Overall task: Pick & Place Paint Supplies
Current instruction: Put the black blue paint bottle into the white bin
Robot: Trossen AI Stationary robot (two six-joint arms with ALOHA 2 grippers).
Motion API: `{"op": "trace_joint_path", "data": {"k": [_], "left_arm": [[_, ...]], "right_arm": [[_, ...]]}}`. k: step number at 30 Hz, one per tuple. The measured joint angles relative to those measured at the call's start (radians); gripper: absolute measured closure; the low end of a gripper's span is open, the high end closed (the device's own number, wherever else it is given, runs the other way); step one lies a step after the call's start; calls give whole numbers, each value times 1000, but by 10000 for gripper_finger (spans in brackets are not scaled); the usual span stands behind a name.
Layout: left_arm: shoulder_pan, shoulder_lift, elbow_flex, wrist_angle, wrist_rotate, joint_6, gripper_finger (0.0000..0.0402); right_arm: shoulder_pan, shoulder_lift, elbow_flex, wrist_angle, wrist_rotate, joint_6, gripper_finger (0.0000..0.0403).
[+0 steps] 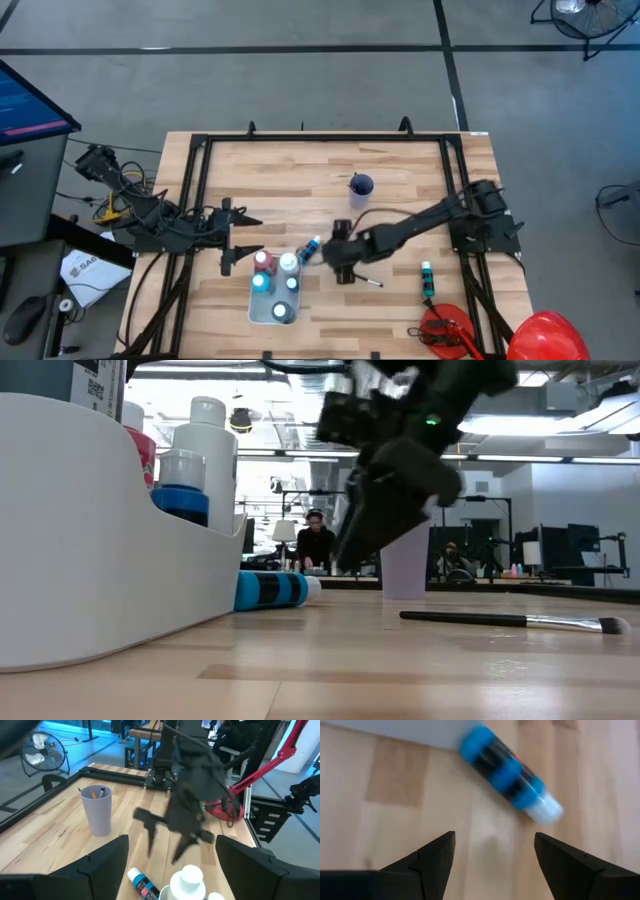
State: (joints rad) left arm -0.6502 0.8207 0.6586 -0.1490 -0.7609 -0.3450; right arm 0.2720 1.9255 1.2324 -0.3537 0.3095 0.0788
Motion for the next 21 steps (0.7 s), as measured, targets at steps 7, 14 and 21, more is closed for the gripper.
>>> {"op": "trace_joint_path", "data": {"k": [7,14,21], "left_arm": [[7,0,0,3,-1,19,110],[16,5,0,17,-2,19,110],[16,7,0,18,-2,26,110]], "right_arm": [[-91,-165,-283,396,-133,-121,137],[-212,-170,-387,559,-339,-175,137],[-251,-170,-391,667,-385,-168,137]]}}
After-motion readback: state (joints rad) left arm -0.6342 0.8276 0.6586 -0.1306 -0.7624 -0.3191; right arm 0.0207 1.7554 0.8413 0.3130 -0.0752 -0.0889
